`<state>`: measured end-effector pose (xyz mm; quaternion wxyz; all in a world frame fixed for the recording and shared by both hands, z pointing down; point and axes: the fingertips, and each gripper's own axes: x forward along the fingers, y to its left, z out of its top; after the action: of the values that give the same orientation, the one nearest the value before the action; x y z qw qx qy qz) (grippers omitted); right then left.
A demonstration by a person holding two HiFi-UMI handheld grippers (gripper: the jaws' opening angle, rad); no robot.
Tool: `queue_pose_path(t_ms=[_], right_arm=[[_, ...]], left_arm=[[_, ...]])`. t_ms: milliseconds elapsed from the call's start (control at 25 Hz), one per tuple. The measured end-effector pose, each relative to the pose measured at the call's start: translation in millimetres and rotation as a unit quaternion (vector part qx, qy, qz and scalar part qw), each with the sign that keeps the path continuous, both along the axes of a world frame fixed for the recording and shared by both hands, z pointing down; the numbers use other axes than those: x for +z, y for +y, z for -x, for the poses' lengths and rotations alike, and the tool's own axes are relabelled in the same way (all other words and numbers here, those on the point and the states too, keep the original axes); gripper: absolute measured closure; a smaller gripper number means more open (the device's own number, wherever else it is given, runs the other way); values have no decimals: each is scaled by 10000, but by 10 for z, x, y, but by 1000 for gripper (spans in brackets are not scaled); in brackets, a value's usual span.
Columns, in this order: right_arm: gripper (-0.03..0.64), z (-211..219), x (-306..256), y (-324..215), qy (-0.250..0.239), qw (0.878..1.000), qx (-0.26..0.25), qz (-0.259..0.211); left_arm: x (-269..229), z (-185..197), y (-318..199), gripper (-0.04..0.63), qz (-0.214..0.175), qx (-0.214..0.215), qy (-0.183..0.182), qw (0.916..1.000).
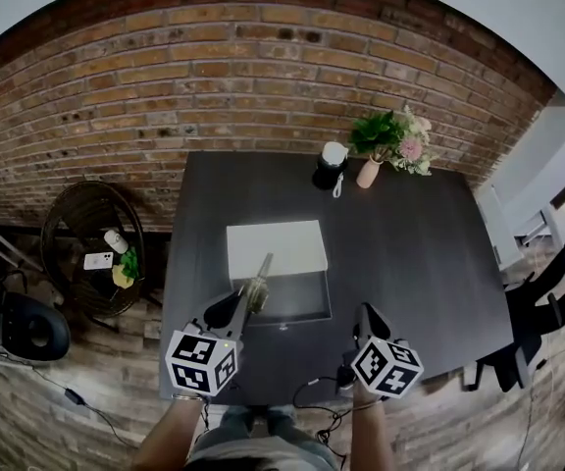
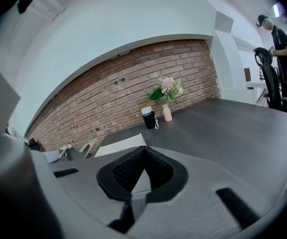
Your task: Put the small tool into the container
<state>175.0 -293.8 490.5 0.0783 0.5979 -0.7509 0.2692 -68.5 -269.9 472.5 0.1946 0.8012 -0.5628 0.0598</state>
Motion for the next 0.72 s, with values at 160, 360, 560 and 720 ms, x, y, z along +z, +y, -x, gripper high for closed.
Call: queue_pose_path(t_ms=[160,360,560,720], right_arm=[[615,-31,144,43,-18,9999,46,149],[616,-67,247,83,-20,9997,82,249],[617,-105,315,129,45,9994,88,328],[615,-119,374,146,47,9991,141,388]], left_arm=[[66,-121,5,581,9,255,-58,9997],[159,-257,-23,581,74,626,-229,9978],[185,-371,-67,581,3,1140,-616,9916],[179,-460,-105,581,-89,1589,-831,9838]])
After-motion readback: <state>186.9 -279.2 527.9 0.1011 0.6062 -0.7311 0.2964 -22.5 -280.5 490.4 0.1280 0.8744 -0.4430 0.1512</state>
